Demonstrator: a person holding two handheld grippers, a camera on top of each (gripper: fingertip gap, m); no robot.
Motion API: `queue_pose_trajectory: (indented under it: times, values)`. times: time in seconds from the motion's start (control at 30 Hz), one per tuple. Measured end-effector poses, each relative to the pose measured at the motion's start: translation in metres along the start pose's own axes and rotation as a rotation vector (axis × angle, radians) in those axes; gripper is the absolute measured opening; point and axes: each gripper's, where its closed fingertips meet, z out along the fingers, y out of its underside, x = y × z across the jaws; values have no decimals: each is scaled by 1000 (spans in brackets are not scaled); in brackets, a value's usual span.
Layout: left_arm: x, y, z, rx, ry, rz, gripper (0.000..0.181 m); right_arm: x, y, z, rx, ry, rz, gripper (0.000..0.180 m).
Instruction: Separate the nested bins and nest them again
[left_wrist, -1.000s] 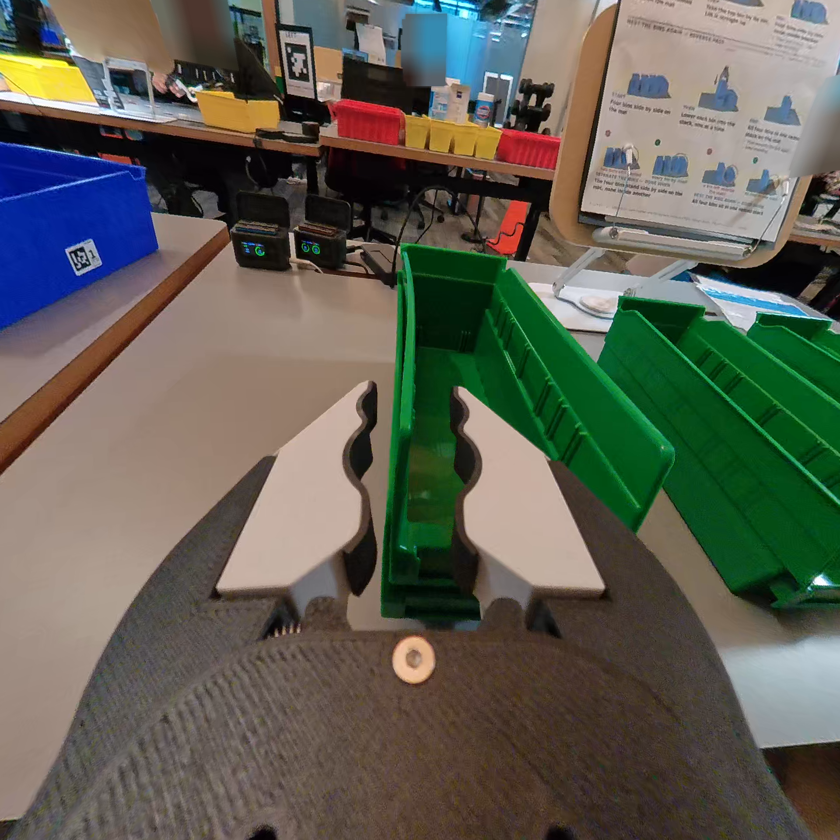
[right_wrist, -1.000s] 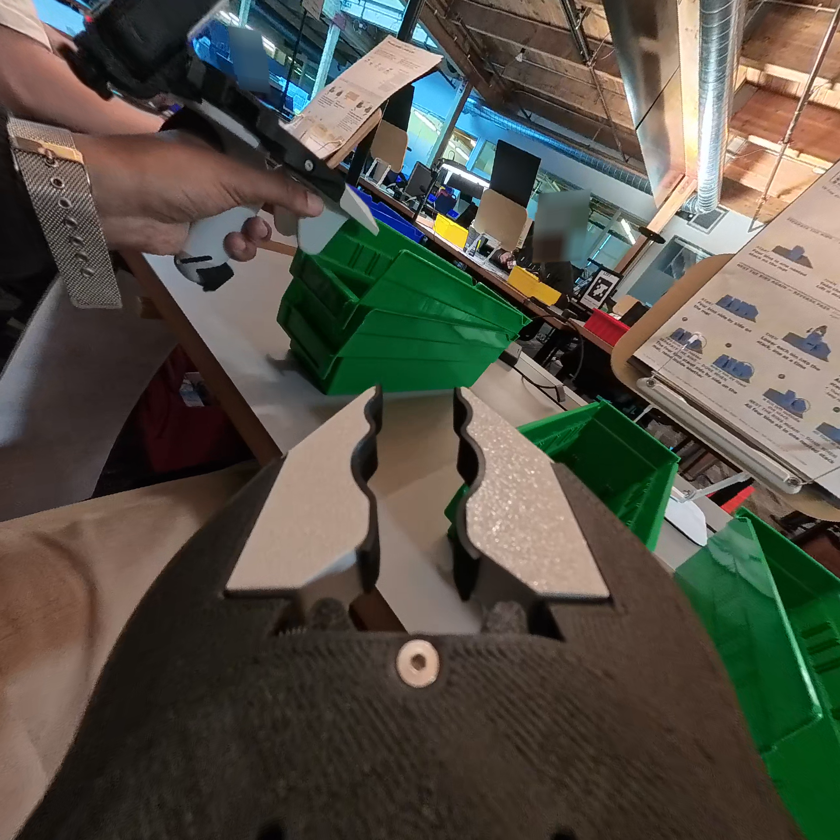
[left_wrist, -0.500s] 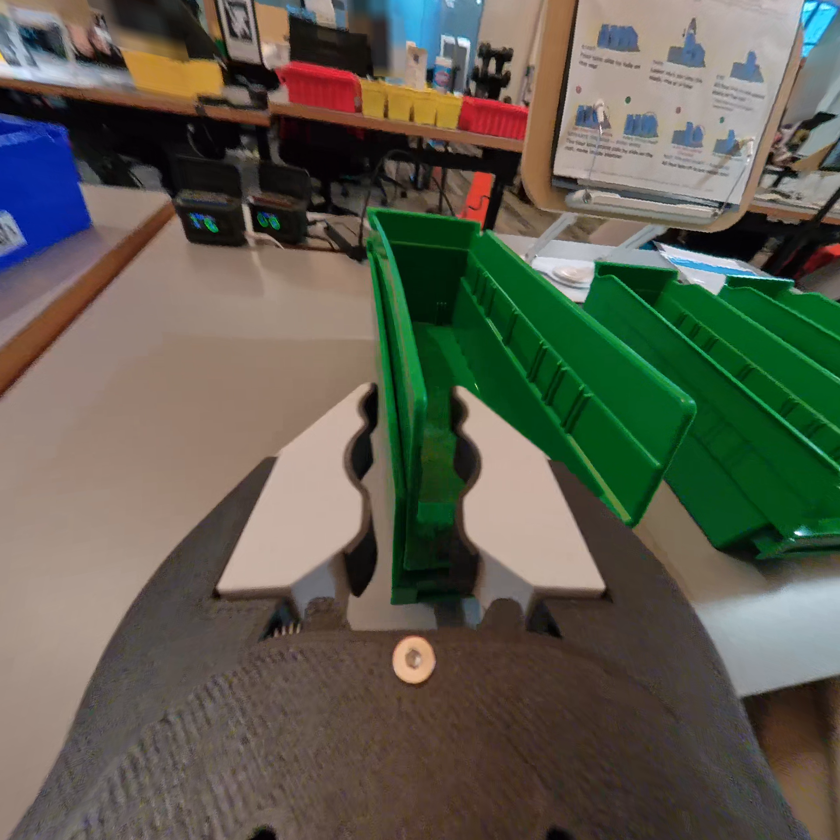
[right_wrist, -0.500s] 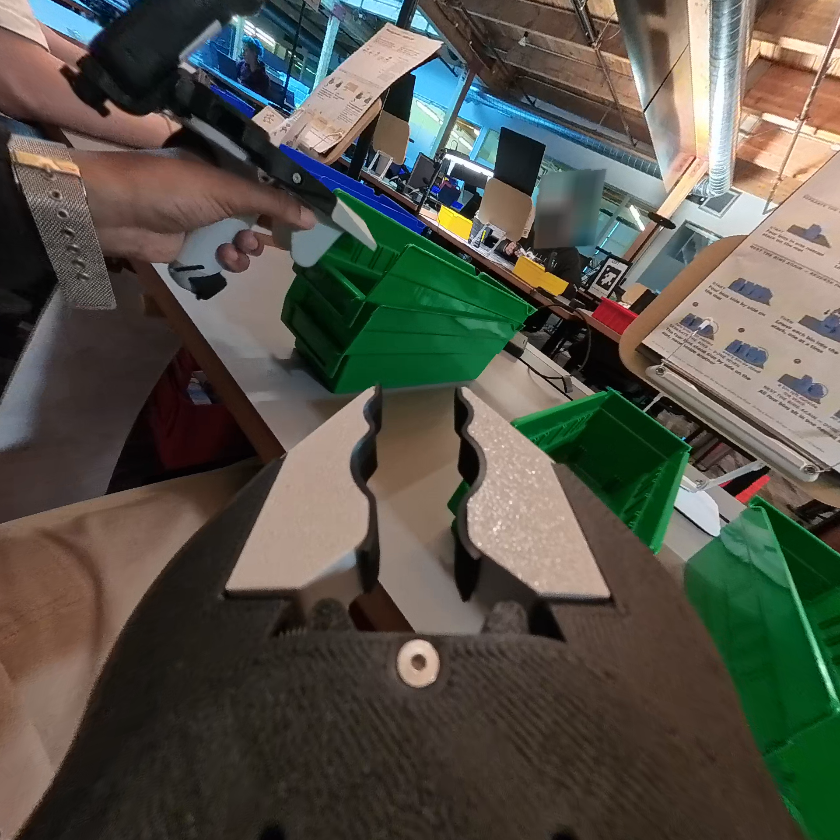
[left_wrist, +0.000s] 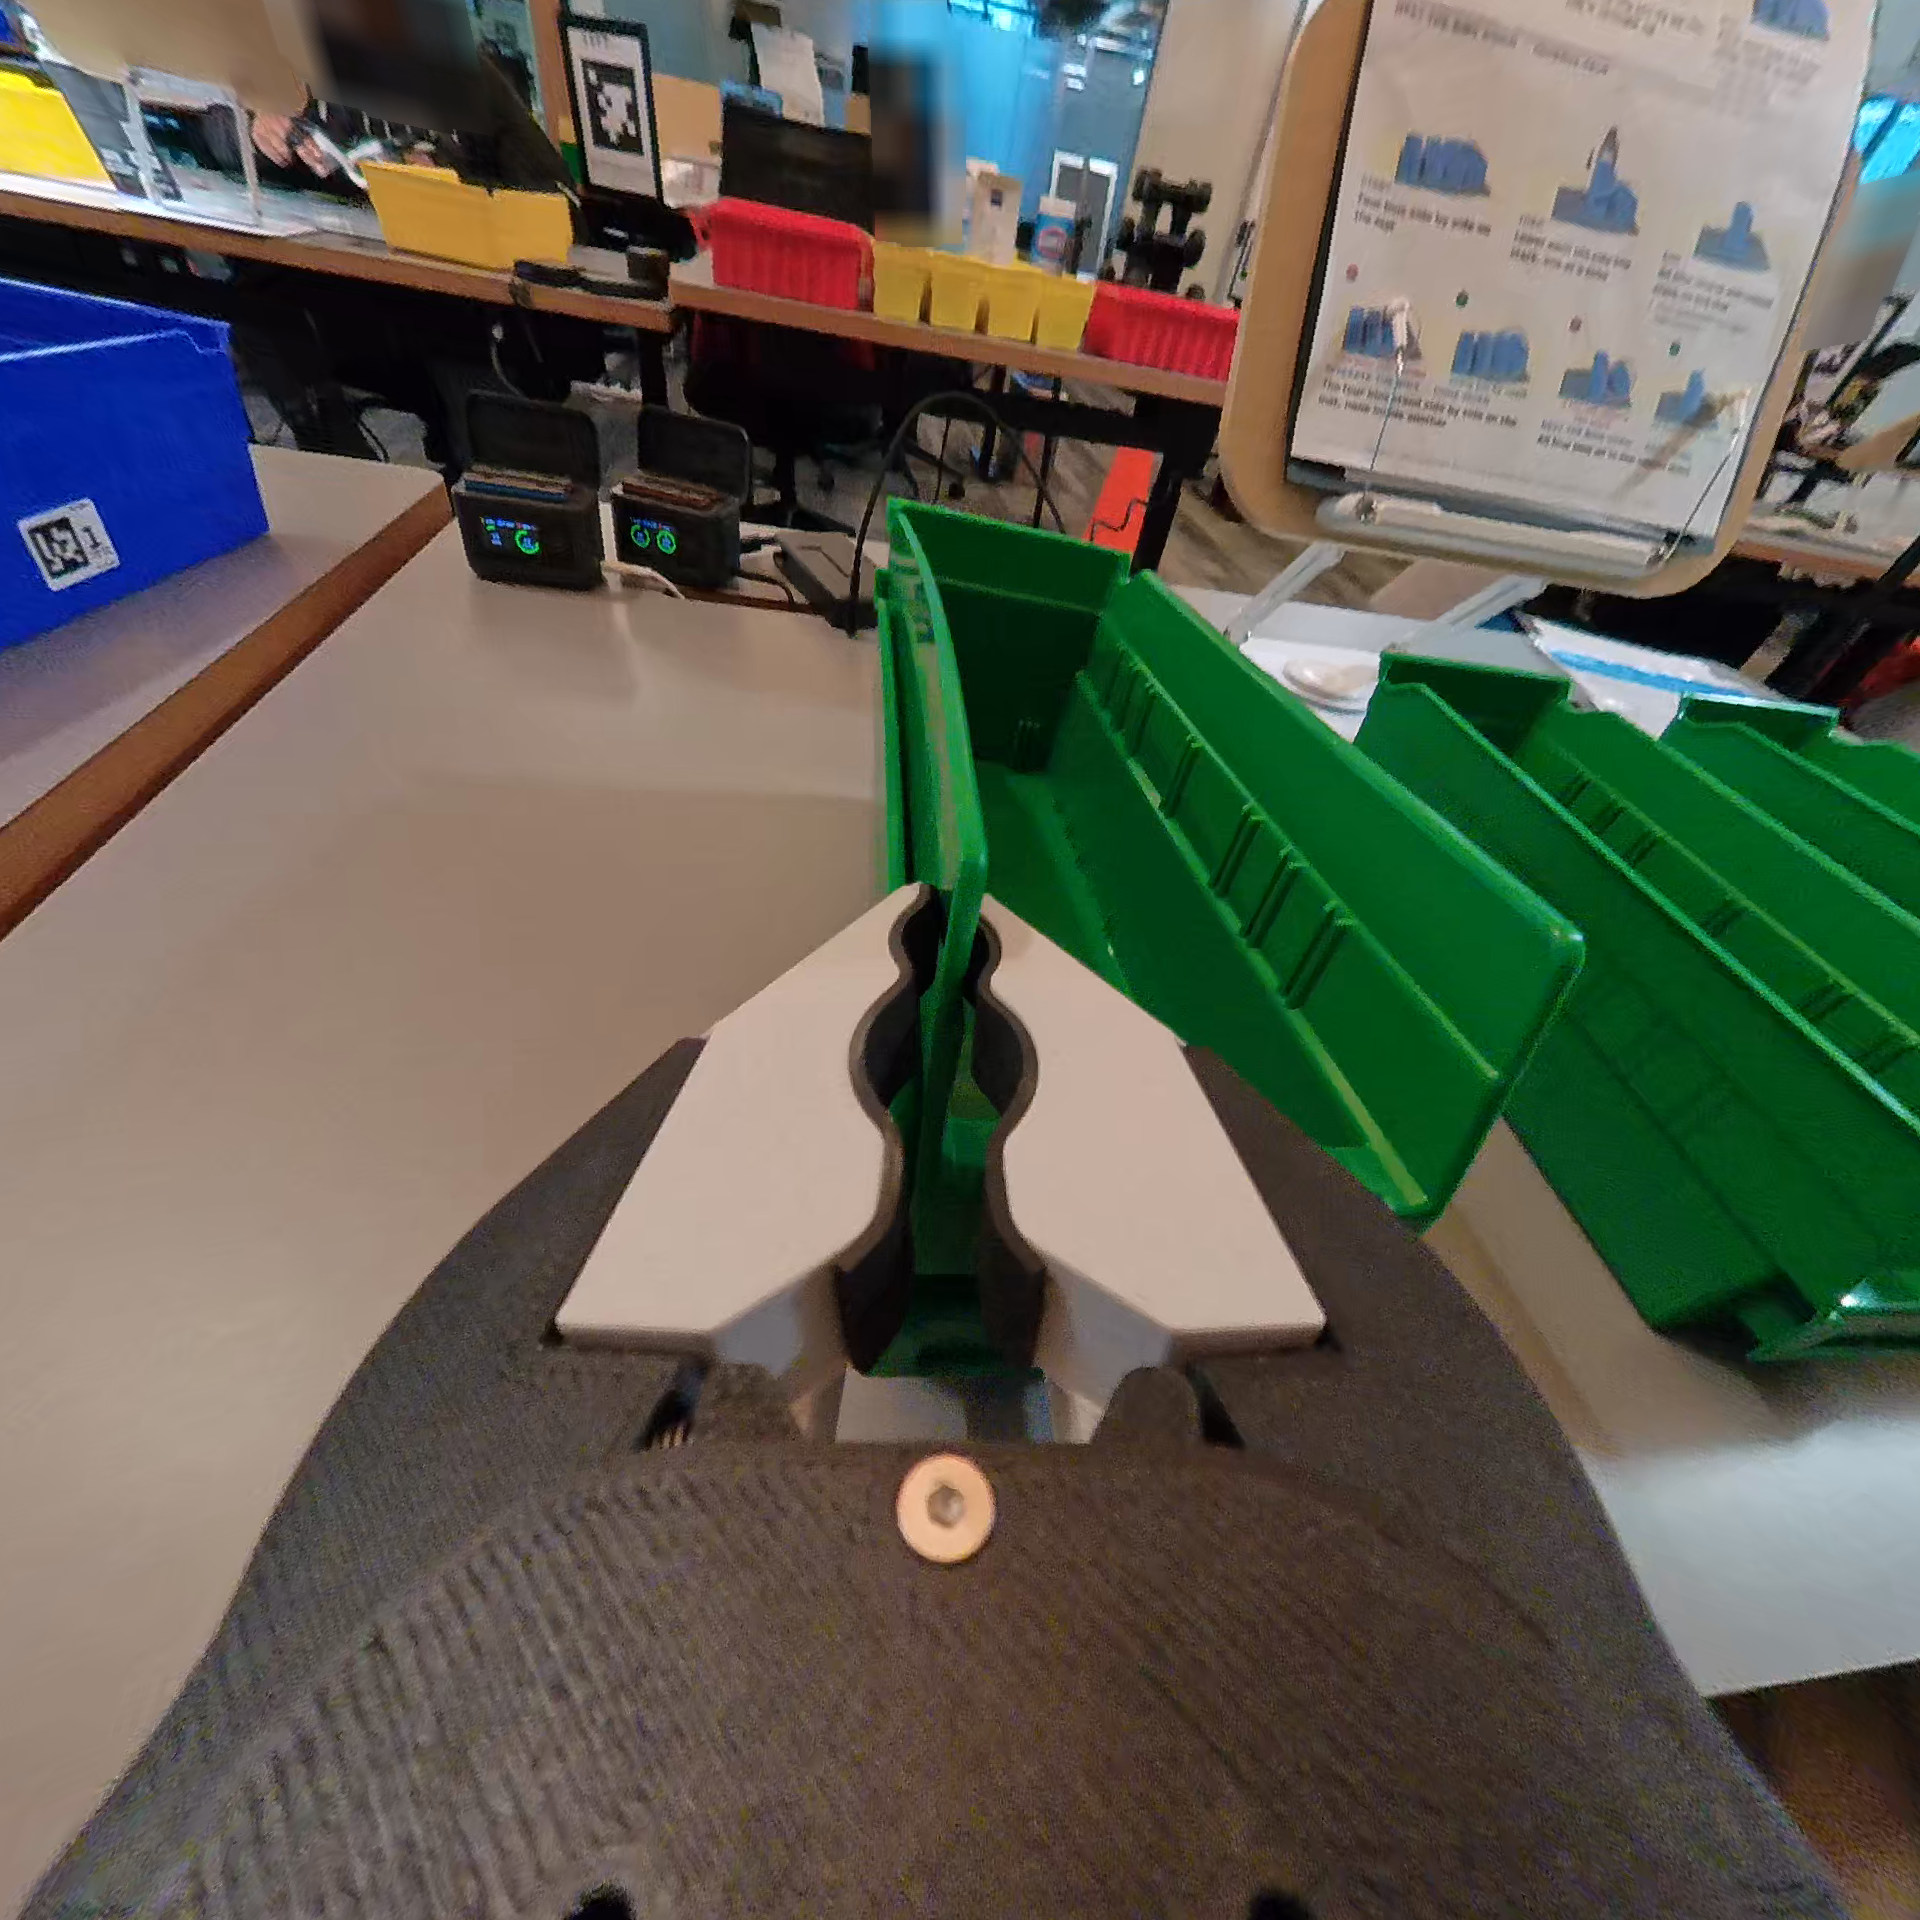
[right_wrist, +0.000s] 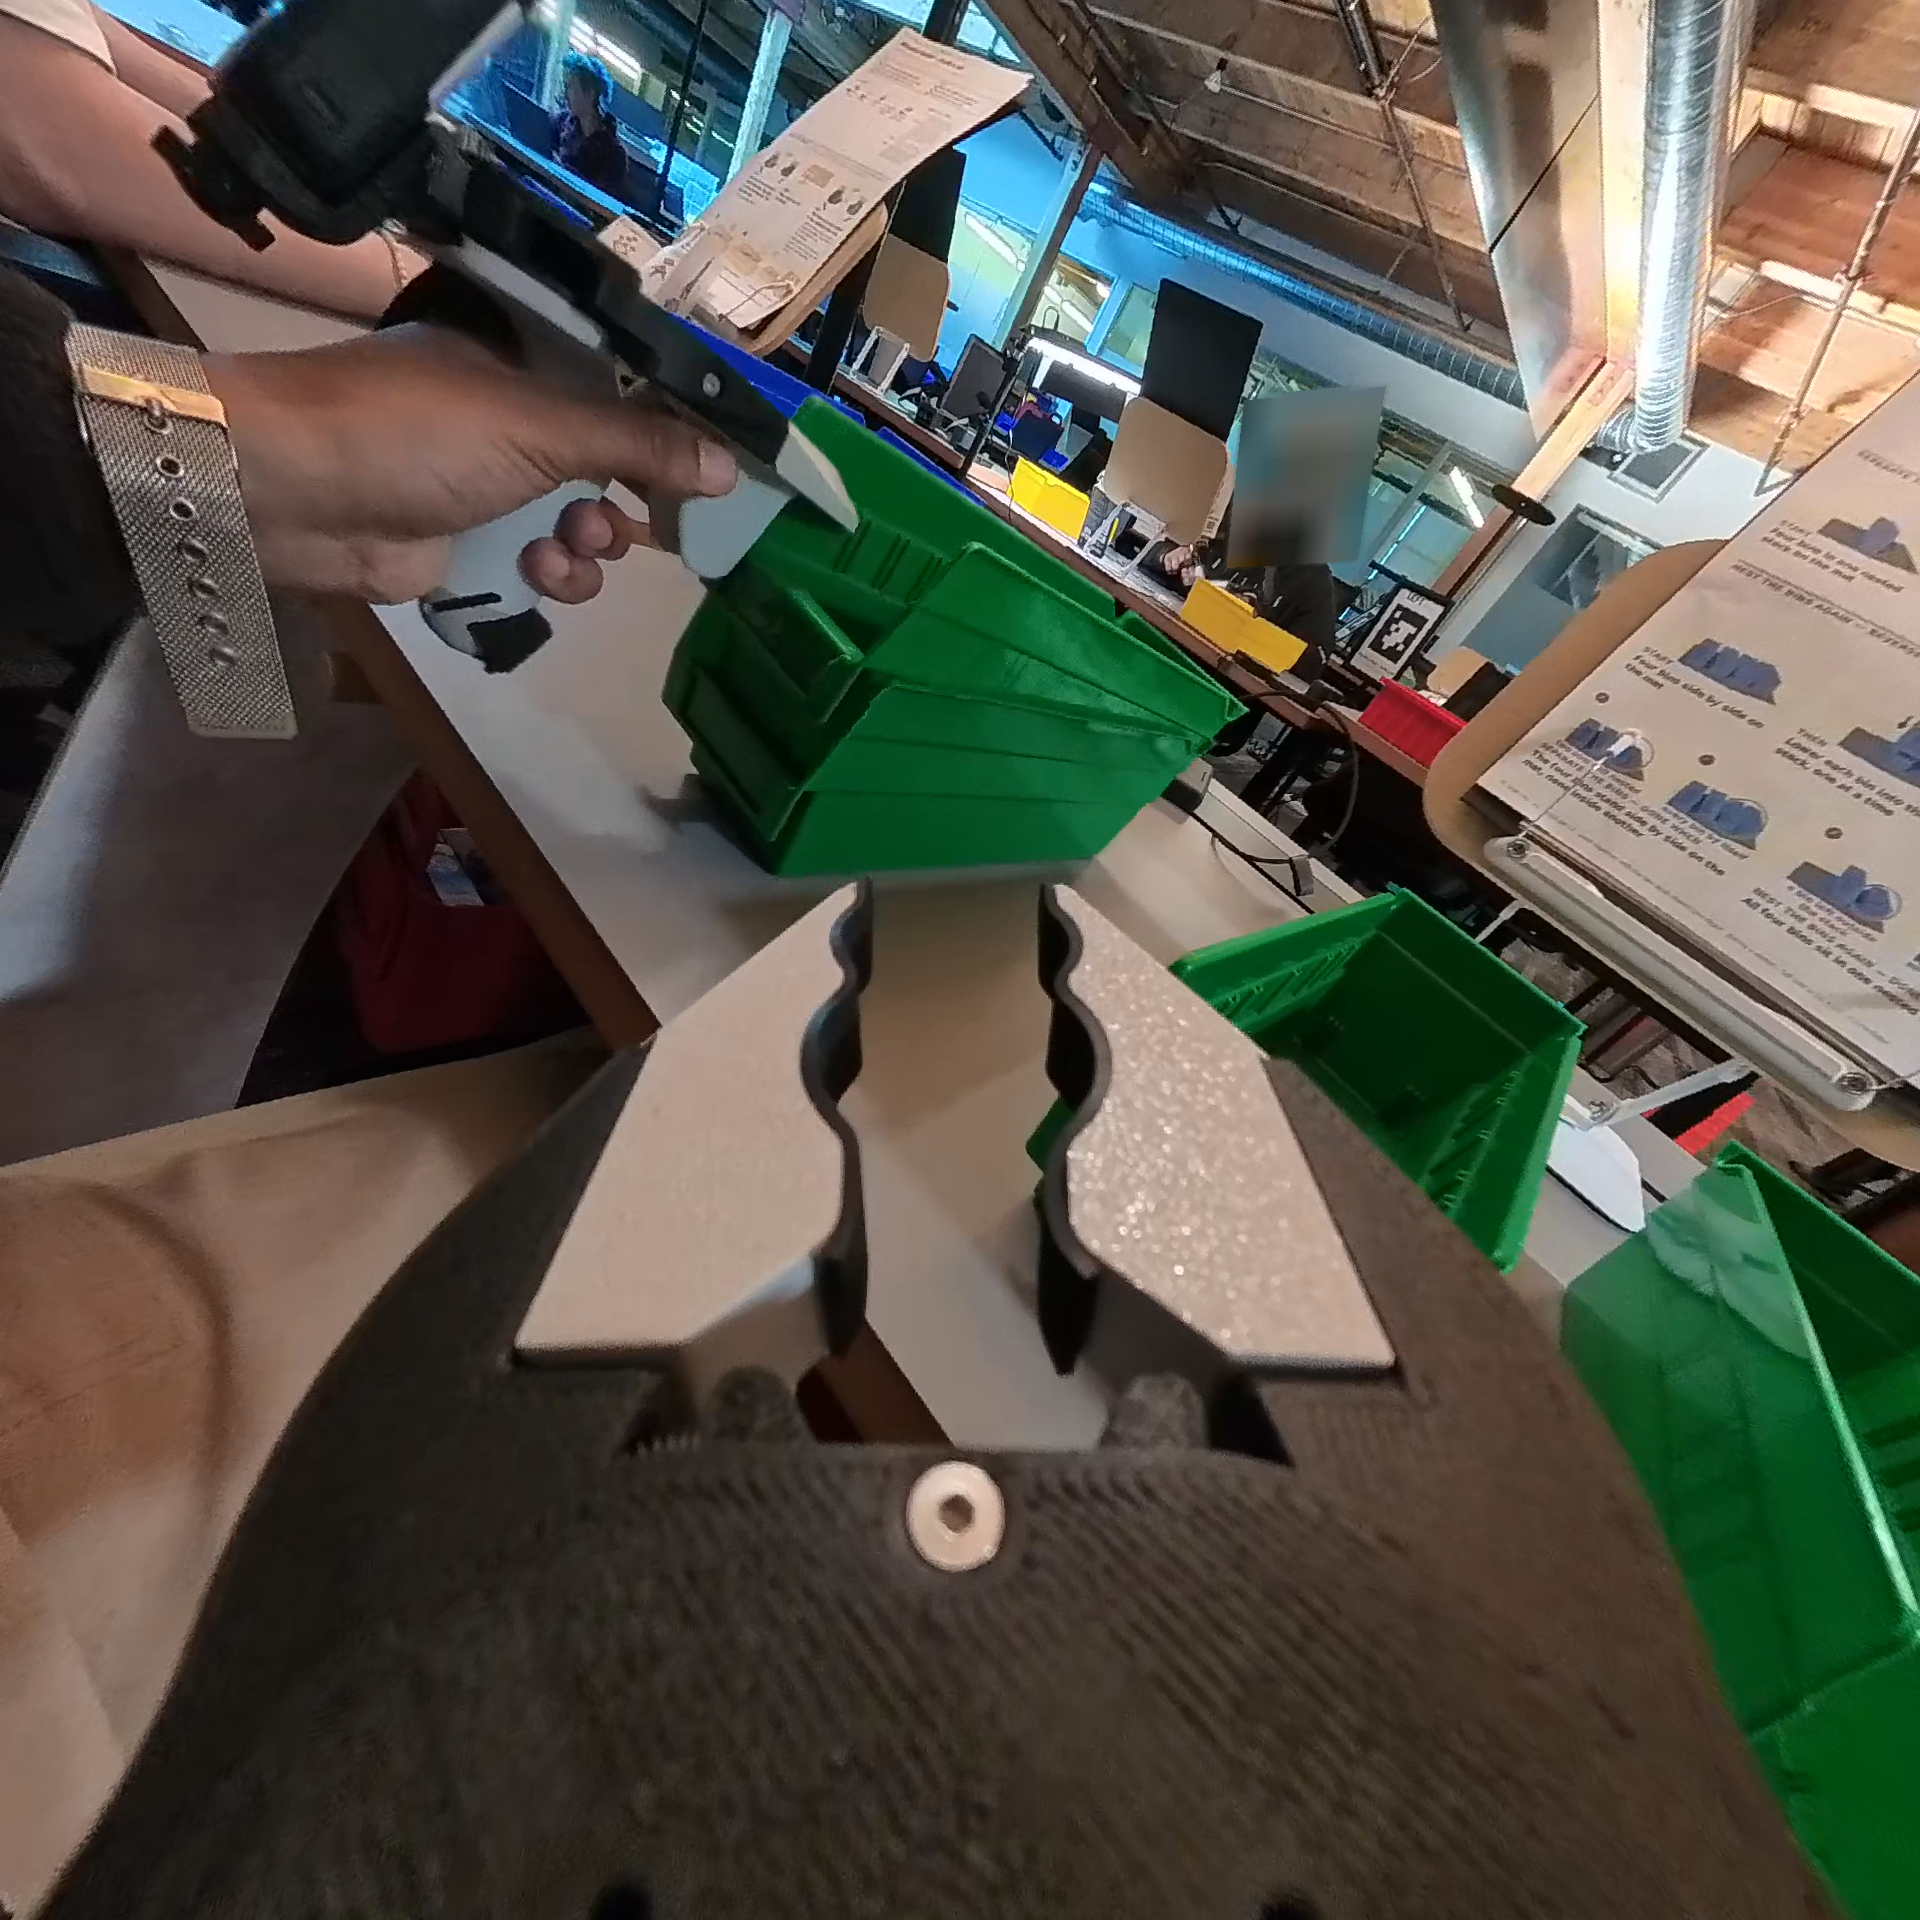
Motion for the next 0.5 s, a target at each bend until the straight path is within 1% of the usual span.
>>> queue_pose_trajectory:
  times: [0.13, 0.37, 0.5]
  values:
    - [2, -9, -5, 58, -14, 9, 0, 1, 1, 0, -3, -1, 2, 31]
    - [2, -40, -24, 239, 13, -37, 0, 0, 2, 1, -4, -4, -1, 31]
    - [3, -35, -21, 263, 7, -56, 0, -2, 1, 1, -2, -7, -9, 30]
